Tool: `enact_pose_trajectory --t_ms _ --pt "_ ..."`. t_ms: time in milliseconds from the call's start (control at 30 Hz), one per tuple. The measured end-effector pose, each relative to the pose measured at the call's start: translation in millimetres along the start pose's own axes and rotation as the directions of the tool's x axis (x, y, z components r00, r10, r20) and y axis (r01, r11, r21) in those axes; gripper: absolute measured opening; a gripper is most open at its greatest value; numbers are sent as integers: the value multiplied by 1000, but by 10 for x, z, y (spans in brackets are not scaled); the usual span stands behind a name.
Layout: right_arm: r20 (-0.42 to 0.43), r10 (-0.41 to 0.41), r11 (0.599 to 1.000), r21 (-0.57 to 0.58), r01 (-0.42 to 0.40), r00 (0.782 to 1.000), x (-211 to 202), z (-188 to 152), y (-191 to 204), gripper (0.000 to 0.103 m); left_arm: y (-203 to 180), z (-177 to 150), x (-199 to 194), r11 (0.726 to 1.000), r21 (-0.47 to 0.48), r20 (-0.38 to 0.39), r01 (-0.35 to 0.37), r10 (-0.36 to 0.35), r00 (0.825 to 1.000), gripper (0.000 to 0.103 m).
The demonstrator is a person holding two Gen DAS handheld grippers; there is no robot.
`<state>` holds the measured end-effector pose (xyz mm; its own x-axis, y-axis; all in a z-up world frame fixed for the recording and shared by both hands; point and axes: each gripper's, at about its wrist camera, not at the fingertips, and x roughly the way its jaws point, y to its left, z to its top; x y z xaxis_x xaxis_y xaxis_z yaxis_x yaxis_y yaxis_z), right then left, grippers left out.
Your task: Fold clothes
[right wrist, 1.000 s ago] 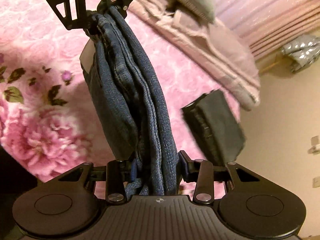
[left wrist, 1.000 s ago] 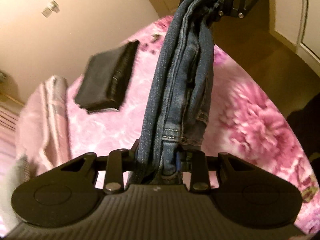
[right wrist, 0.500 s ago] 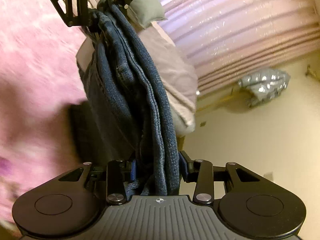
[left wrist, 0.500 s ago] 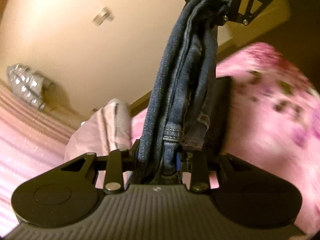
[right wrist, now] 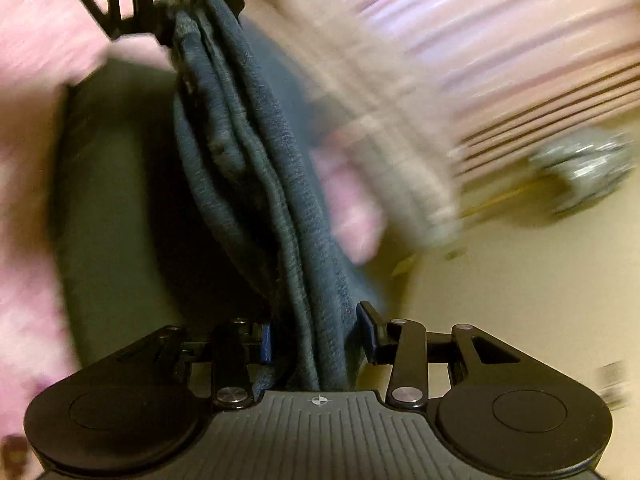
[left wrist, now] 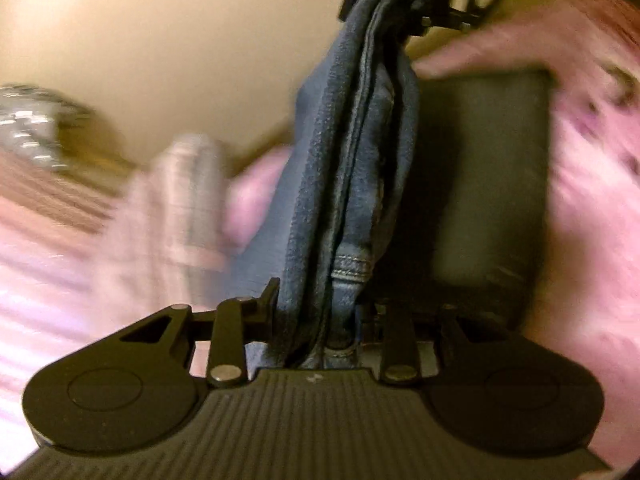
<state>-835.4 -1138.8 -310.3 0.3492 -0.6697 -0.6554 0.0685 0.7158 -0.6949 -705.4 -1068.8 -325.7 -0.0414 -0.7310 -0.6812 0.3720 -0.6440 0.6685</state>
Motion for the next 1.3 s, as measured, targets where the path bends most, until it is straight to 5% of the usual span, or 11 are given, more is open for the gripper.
enact_pose_trajectory --t_ms 100,433,600,667,733,833,967,1033,1133,1300 --pt "-8 41 999 0 -41 999 27 -189 301 41 -293 -142 4 998 57 37 -29 27 999 35" --pt "13 0 998 58 -1 1000 -334 24 516 41 -182 -315 -80 998 61 44 -10 7 999 35" --pt "-31 33 998 50 -32 999 -126 -6 717 41 -337 -302 -41 998 62 34 -24 22 999 38" --pt "-31 40 998 39 -39 999 -140 -6 706 47 -331 -313 -69 999 45 27 -26 25 999 45" --pt "-41 38 999 30 -36 998 -170 -8 685 84 -276 -364 -144 1000 13 8 -18 18 1000 52" --pt "-50 80 992 105 -74 996 -335 -13 572 88 -101 -446 -337 995 -103 -16 18 -19 1000 55" --pt "-28 196 943 279 -180 980 -639 67 354 88 297 -532 -651 946 -318 23 59 -55 998 55" --pt "24 229 895 388 -220 973 -775 139 171 89 523 -553 -785 914 -403 54 51 -32 998 65" --pt "93 210 819 527 -227 973 -801 226 -158 103 833 -518 -741 871 -491 44 29 -8 999 68" --pt "91 229 662 716 -223 969 -289 256 -696 103 1407 -400 -280 745 -664 20 62 -65 998 60"
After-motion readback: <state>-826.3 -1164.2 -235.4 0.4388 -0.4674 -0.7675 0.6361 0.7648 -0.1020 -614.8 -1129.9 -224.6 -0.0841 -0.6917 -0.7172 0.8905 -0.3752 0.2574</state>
